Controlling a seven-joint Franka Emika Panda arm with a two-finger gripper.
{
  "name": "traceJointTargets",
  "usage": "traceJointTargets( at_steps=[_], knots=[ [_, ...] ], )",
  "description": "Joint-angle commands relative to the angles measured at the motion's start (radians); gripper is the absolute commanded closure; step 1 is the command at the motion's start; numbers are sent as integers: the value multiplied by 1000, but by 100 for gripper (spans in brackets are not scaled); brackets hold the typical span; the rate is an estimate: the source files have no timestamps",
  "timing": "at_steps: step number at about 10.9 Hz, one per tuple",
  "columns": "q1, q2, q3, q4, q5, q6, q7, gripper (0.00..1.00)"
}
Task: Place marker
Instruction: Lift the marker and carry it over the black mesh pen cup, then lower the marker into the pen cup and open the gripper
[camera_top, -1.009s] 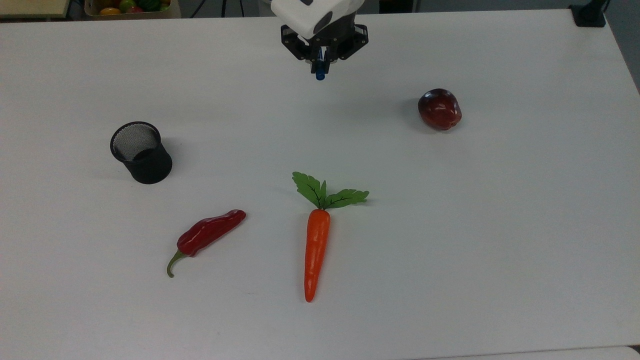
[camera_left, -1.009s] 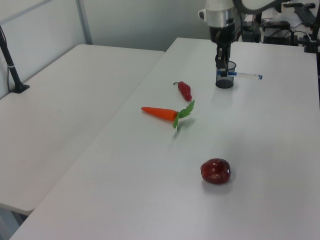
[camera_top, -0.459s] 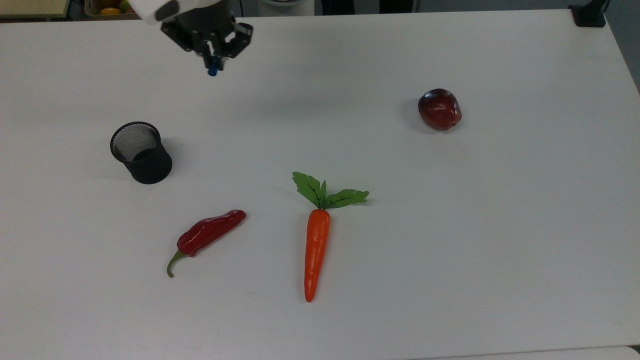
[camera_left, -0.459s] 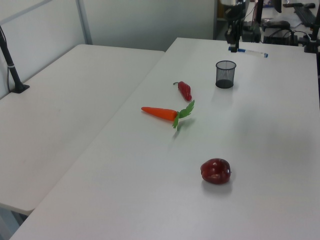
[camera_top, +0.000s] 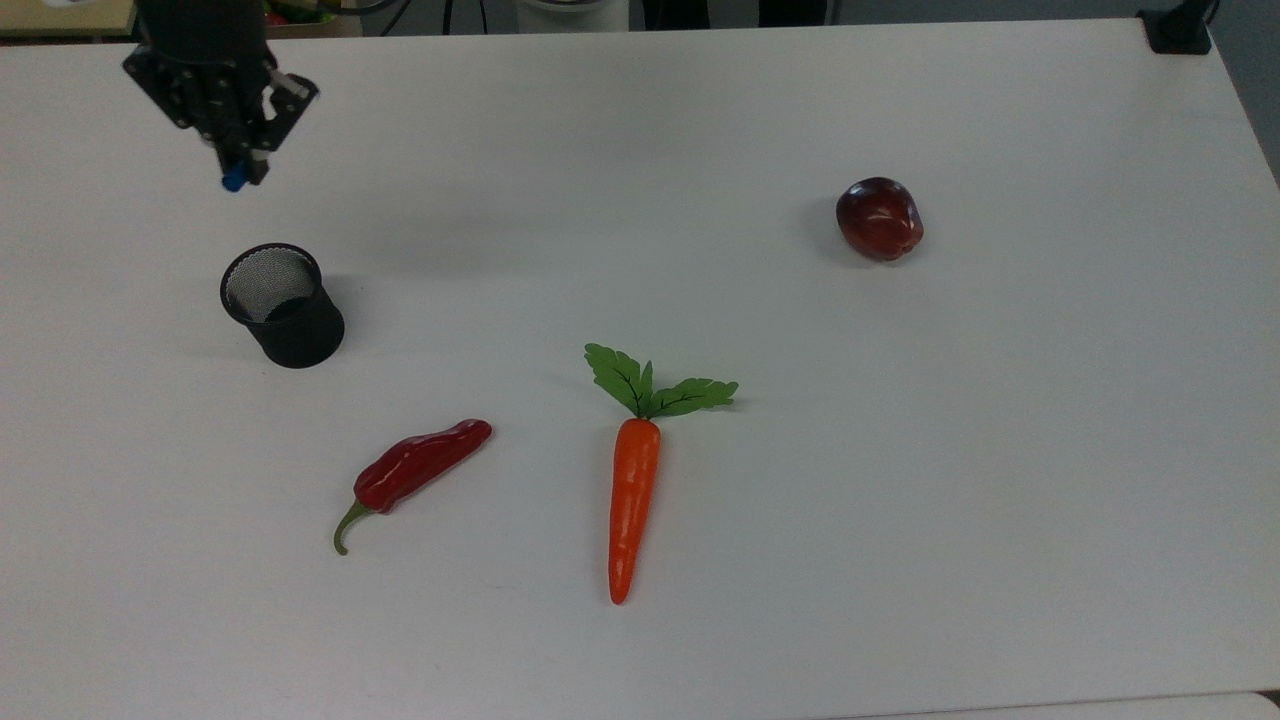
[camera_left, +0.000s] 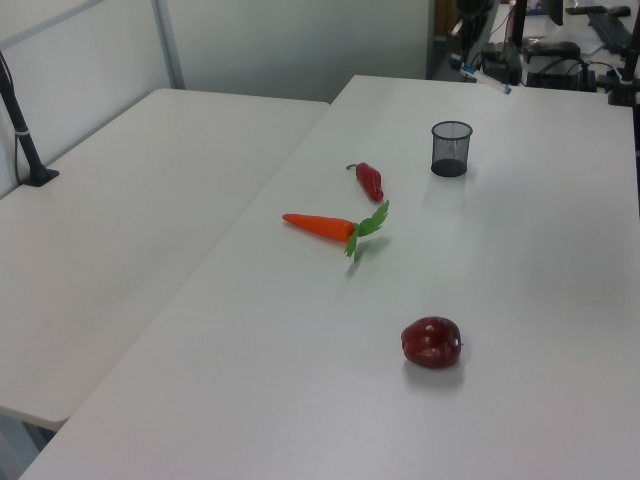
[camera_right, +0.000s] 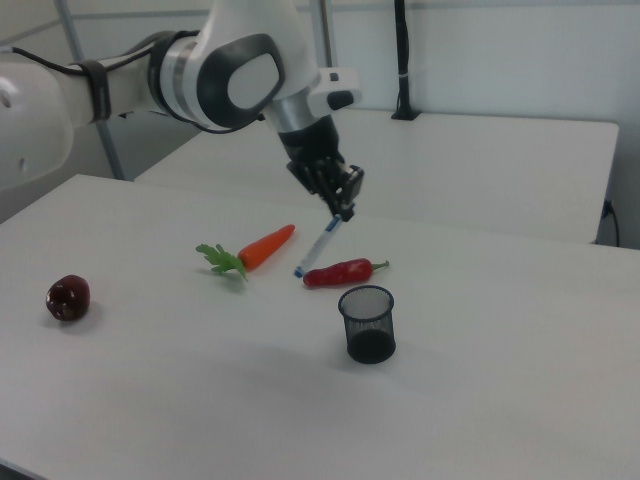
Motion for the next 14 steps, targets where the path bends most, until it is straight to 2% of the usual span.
traceJointTargets(
  at_steps=[1, 6, 8, 12, 13, 14],
  knots=[
    [-6, 17, -50, -63, -8, 247, -1, 85],
    [-1, 92, -59, -158, -10, 559, 2, 84],
    [5, 127, -59, -170, -11, 593, 0, 83],
    [13, 133, -57, -212, -13, 595, 2, 82],
    [17, 133, -57, -213, -13, 593, 2, 78],
    [16, 133, -57, -212, -13, 591, 2, 58]
  ],
)
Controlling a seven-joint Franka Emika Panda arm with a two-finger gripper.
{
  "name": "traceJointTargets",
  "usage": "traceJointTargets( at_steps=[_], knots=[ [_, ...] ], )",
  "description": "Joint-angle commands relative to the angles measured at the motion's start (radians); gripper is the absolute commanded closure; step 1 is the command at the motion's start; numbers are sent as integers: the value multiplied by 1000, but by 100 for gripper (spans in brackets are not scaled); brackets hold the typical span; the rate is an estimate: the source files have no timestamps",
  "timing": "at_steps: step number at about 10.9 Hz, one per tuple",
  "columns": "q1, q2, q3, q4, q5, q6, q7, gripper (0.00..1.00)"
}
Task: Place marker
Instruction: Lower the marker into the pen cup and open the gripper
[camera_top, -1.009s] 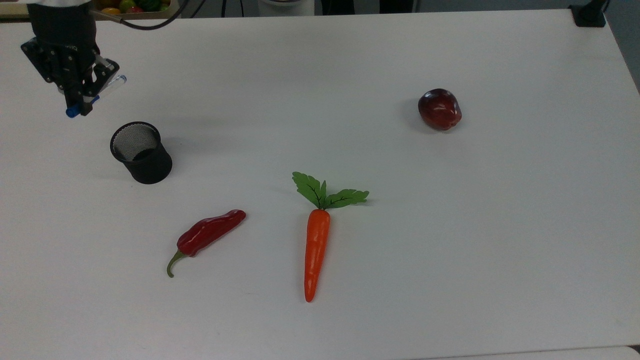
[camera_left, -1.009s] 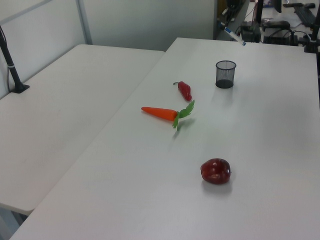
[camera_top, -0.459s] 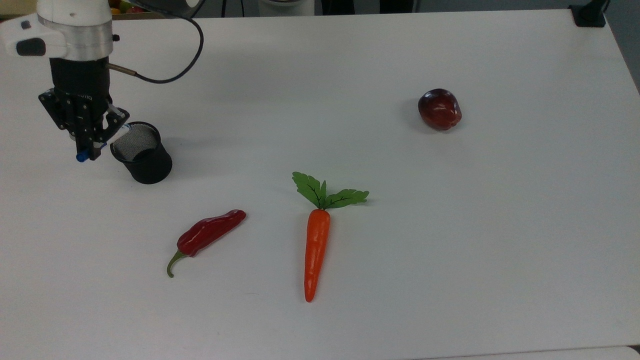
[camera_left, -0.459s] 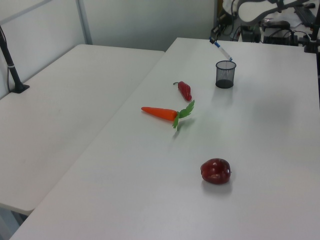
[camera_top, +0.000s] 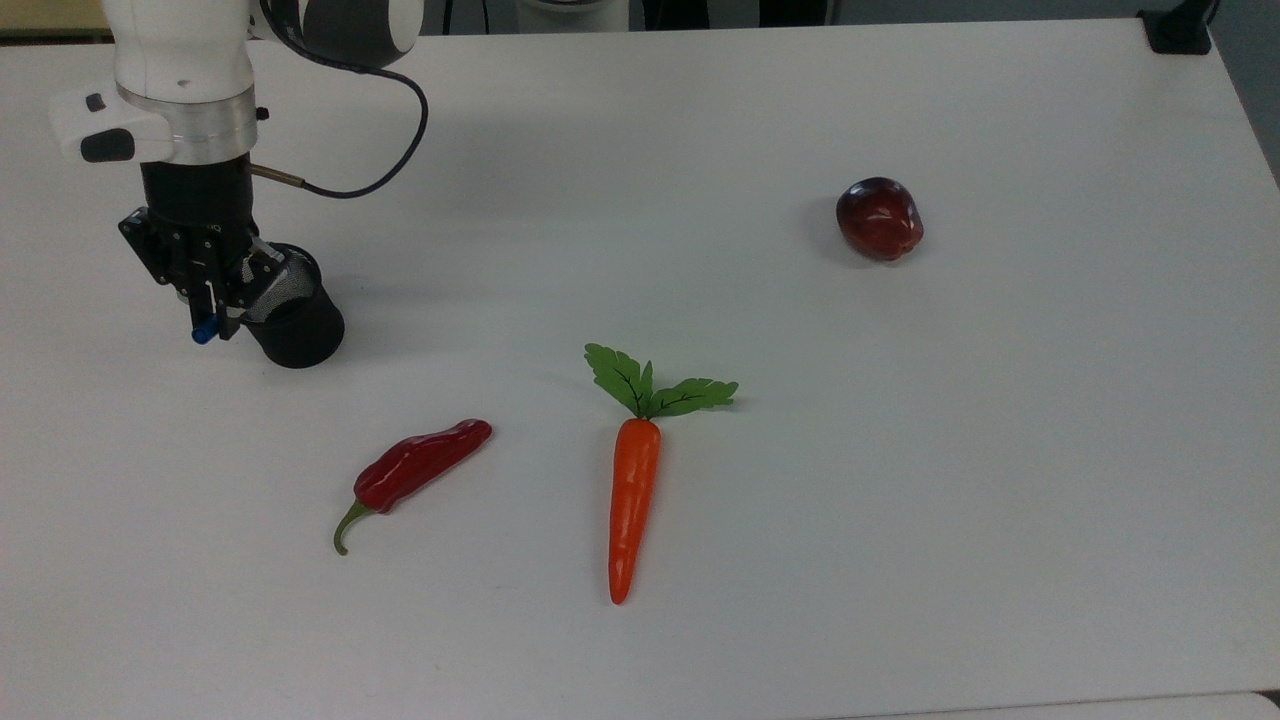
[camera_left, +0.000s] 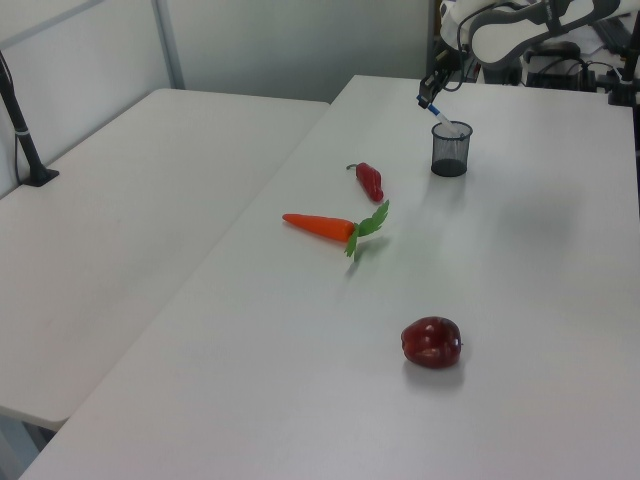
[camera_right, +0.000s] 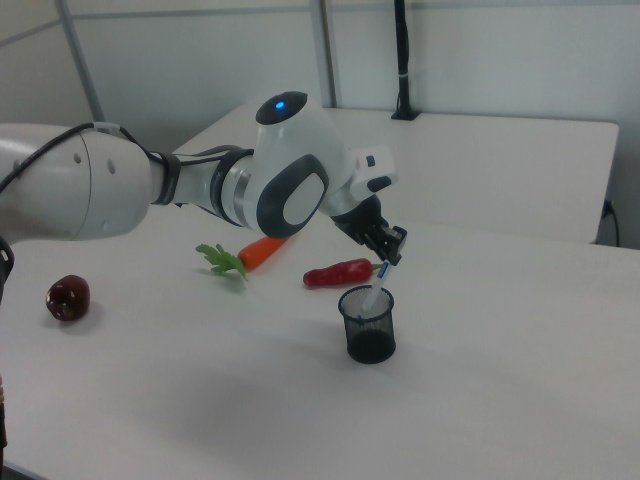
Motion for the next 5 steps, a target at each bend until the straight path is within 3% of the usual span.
traceJointTargets(
  at_steps=[1, 2, 5],
  knots=[
    [15, -24, -11, -37, -13, 23, 2, 24],
    [16, -26, -11, -36, -13, 21, 2, 0],
    [47, -32, -9, -28, -11, 10, 0, 0]
  ],
)
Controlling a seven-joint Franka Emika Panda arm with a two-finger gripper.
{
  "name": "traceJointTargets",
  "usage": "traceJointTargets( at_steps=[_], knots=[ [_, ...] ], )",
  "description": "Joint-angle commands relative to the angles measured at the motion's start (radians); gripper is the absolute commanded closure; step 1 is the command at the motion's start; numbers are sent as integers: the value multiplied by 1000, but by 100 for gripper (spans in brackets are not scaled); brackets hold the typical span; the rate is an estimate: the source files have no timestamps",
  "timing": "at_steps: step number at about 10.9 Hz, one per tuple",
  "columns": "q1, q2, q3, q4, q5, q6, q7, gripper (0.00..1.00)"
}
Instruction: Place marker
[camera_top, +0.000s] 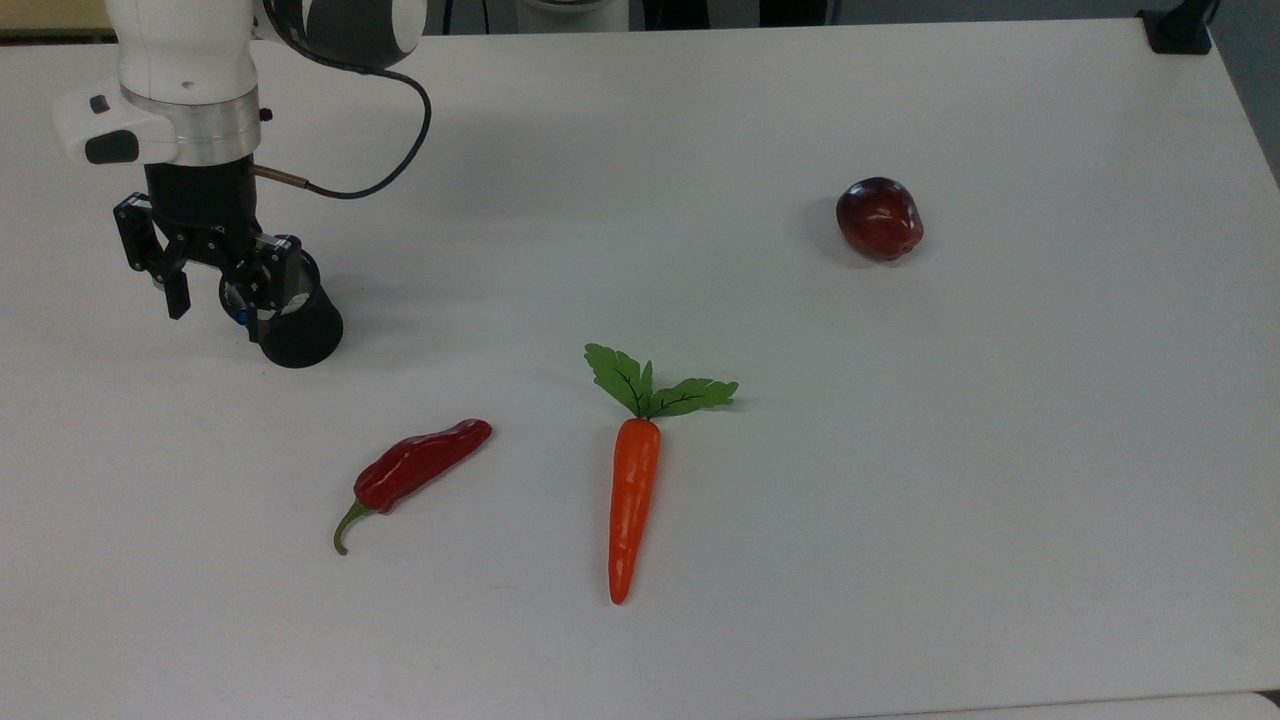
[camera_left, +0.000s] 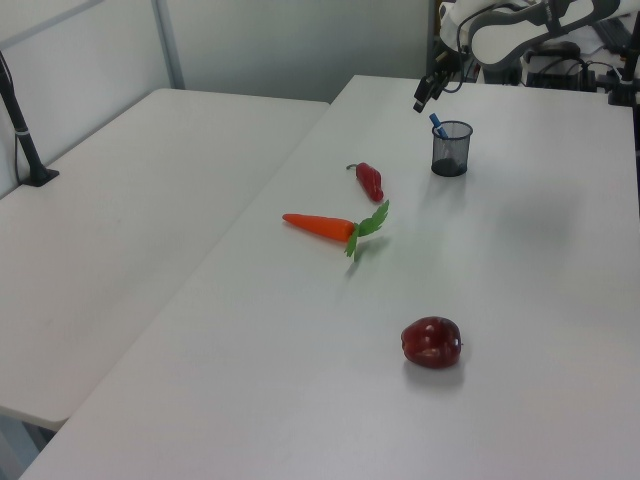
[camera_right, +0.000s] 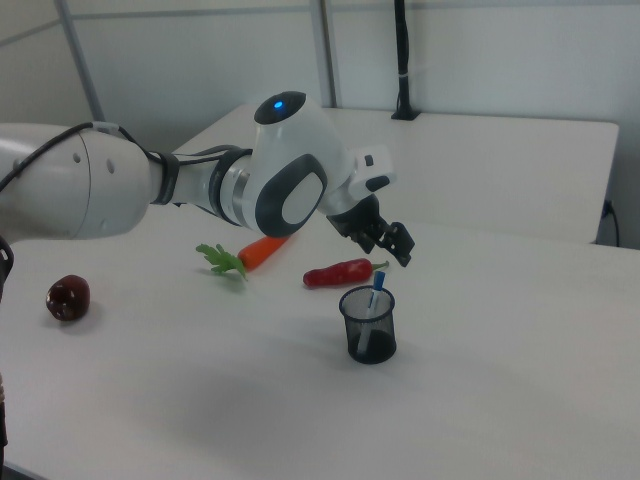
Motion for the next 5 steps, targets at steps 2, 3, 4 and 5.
traceJointTargets(
  at_steps=[2, 3, 4, 5],
  knots=[
    [108, -65, -9, -24, -11, -44, 0, 0],
    [144, -97, -9, -12, -11, -122, 0, 0],
    [178, -126, -8, 1, -11, -226, 0, 0],
    [214, -160, -6, 14, -11, -315, 2, 0]
  ],
)
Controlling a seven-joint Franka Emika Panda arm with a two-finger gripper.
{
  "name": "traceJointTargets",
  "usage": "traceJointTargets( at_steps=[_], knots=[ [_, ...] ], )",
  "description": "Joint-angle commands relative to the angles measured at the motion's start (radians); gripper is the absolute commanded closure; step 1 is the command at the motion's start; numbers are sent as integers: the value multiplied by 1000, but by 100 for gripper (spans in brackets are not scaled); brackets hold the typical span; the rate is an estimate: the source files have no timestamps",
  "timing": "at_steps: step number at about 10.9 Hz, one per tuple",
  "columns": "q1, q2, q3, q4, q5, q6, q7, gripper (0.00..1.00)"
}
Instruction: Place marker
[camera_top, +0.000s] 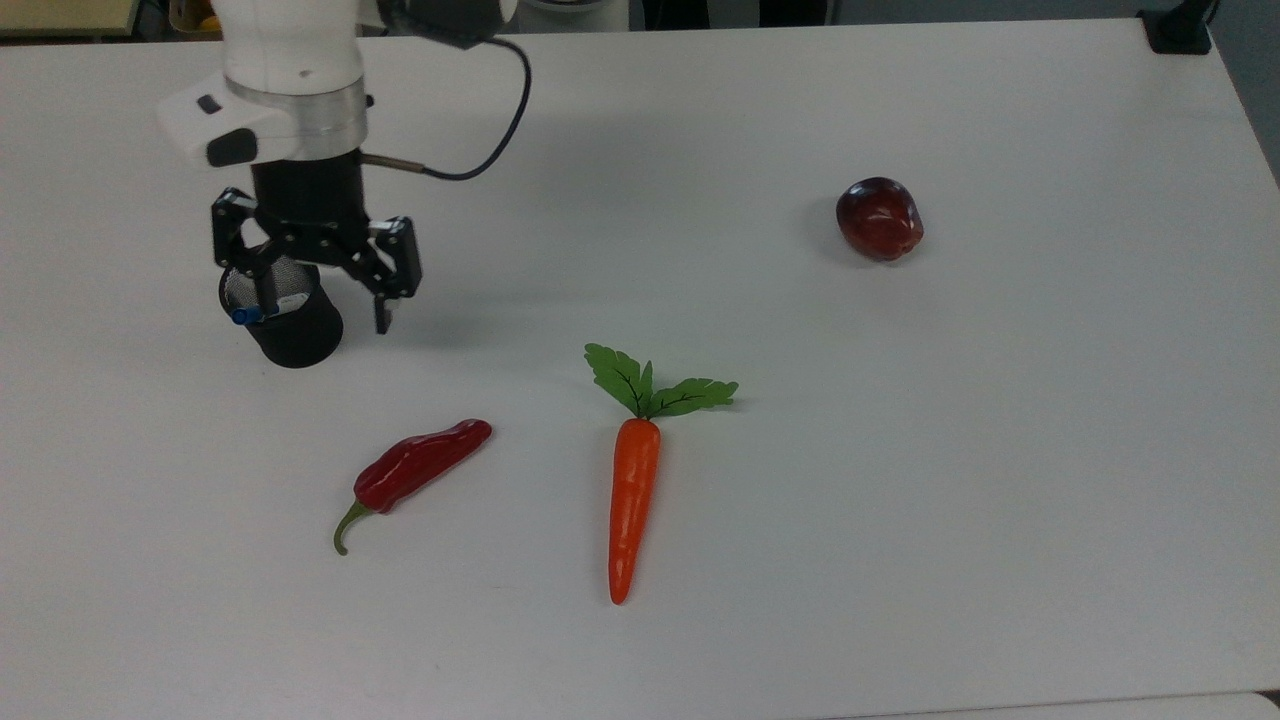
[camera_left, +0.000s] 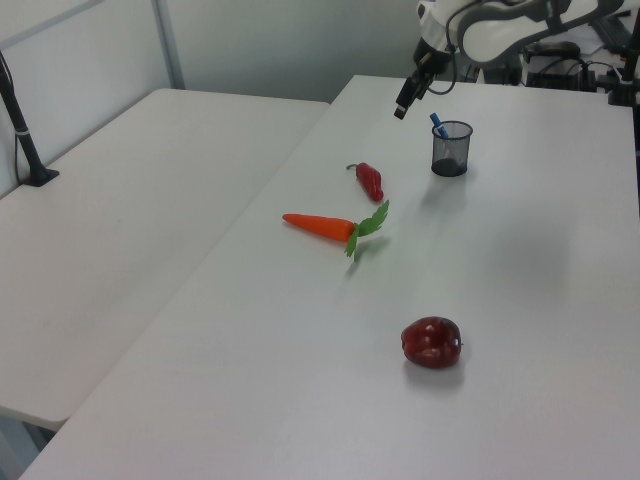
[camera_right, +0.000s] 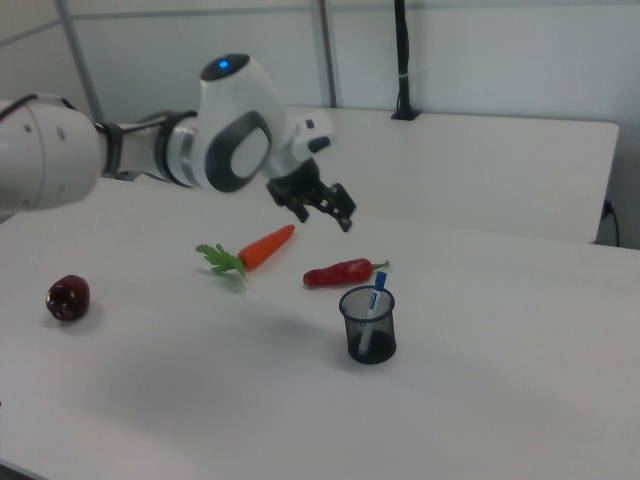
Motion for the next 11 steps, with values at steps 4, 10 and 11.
traceJointTargets(
  at_steps=[4, 10, 11],
  knots=[
    [167, -288, -6, 2, 3, -583, 3, 0],
    [243, -345, -19, 4, 4, -802, 3, 0],
    [241, -344, -17, 4, 4, -803, 3, 0]
  ],
)
